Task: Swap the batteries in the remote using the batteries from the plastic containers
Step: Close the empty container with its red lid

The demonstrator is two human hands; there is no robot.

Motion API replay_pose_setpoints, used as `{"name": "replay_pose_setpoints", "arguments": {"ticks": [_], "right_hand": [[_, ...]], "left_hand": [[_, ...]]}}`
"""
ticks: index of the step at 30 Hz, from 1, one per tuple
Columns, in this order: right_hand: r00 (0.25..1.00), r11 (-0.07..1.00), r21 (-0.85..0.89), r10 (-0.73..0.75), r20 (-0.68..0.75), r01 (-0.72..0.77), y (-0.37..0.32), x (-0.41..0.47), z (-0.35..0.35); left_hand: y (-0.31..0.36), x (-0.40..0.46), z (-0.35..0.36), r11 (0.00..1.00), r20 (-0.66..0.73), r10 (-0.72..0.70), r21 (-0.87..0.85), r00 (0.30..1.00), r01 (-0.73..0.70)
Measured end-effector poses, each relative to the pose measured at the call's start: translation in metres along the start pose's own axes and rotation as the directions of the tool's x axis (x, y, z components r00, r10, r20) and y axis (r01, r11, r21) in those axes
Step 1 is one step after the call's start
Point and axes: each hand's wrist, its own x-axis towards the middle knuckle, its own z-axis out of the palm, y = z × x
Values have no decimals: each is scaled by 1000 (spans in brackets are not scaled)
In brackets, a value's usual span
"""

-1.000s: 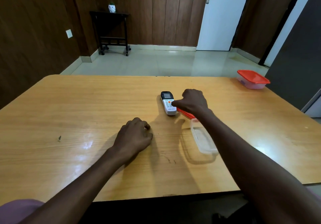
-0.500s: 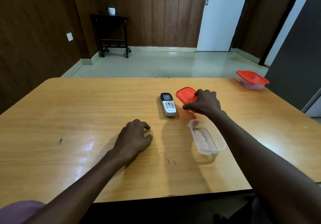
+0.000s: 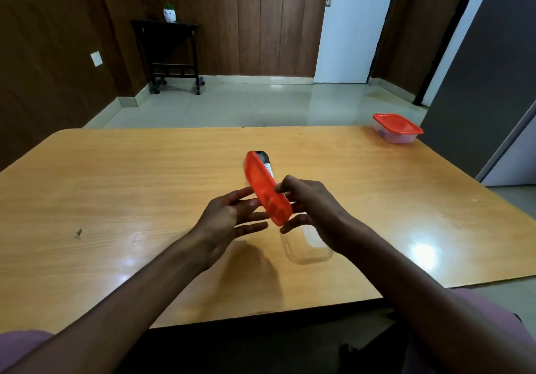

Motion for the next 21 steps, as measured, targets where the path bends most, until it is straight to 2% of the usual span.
{"name": "replay_pose_setpoints", "arguments": {"ticks": [3,6,8,9,11,12,13,14,16,17,21], "right_hand": [[991,1000,9,18,-134,-17,4,-3,-7],[974,990,-139,-31,-225,-1,9,-3,-22],[951,952,-304,-121,-286,29,14,-2,-28],[924,902,-432,-188,-332,28,19,1,-31],[863,669,-739,-325,-386,-78,27,5,-38],[862,541,-827,-337,-379,-152,30,7,-41],[884,453,-865,-284,-371,-218,32,9,-43],[908,415,-871,-199,-368,-262,33,9,-44],[927,426,-854,-79,-366,-300,34,9,-45],[931,462,-838,-65,-358,-290,35,10,-45],[958,734,-654,-15,-287,-185,31,12,-36]], "left_hand": [[-4,0,-4,999,-80,-12,-53,997,8],[-3,-1,-2,996,-64,-21,-88,998,16],[-4,0,0,997,-94,-10,-81,995,3],[-5,0,1,997,-116,-6,-71,993,-2],[-8,0,0,999,-145,-11,-43,989,5],[-10,0,-1,999,-146,-19,-31,989,15],[-11,0,-2,999,-142,-30,-21,989,27],[-12,-1,-3,999,-136,-42,-11,990,41],[-13,-3,-2,998,-132,-63,-4,989,63],[-13,-3,-1,997,-132,-73,-8,989,73],[-11,-6,1,995,-138,-97,-2,986,98]]}}
